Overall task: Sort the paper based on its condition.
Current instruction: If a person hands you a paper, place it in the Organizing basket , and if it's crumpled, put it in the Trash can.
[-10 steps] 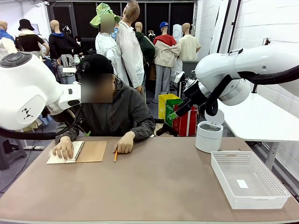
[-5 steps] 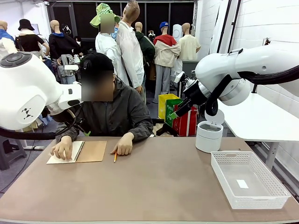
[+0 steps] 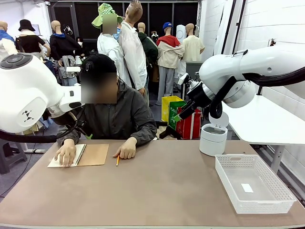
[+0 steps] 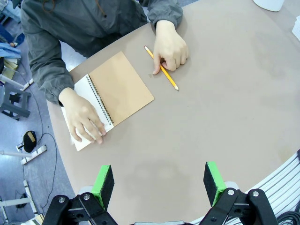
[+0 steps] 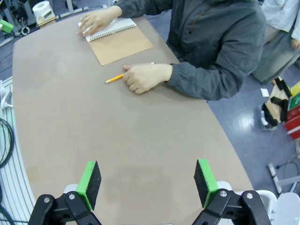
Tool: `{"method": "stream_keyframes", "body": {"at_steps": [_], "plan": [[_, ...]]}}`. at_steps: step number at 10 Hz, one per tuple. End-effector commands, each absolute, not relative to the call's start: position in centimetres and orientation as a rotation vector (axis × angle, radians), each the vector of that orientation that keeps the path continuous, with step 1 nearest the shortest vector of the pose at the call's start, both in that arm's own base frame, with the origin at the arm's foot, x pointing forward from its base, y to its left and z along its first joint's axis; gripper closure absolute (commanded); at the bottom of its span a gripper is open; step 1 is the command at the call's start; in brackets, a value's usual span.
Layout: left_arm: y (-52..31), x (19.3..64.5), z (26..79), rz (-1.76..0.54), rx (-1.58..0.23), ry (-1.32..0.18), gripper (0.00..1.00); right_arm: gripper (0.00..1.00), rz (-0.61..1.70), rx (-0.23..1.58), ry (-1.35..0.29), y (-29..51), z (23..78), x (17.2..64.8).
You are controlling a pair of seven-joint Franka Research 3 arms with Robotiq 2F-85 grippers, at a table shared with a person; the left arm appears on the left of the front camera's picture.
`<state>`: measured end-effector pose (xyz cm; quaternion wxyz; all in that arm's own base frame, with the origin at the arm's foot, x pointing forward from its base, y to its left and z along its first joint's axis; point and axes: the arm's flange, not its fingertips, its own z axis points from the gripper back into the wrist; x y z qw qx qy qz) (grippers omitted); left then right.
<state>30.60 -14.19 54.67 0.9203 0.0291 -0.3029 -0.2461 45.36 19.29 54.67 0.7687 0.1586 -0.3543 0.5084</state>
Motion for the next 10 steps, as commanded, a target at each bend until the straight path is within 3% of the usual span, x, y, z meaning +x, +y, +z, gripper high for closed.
{"method": "stream_keyframes", "body": {"at_steps": [1,10], "plan": [[-14.07,30.60,54.71,-0.517,0.066,-0.620,0.00,0.00,1.098,0.348,-0.768,19.35,54.76,45.42],[-14.07,30.60,54.71,-0.517,0.066,-0.620,0.00,0.00,1.098,0.348,-0.768,19.35,54.76,45.42]]}}
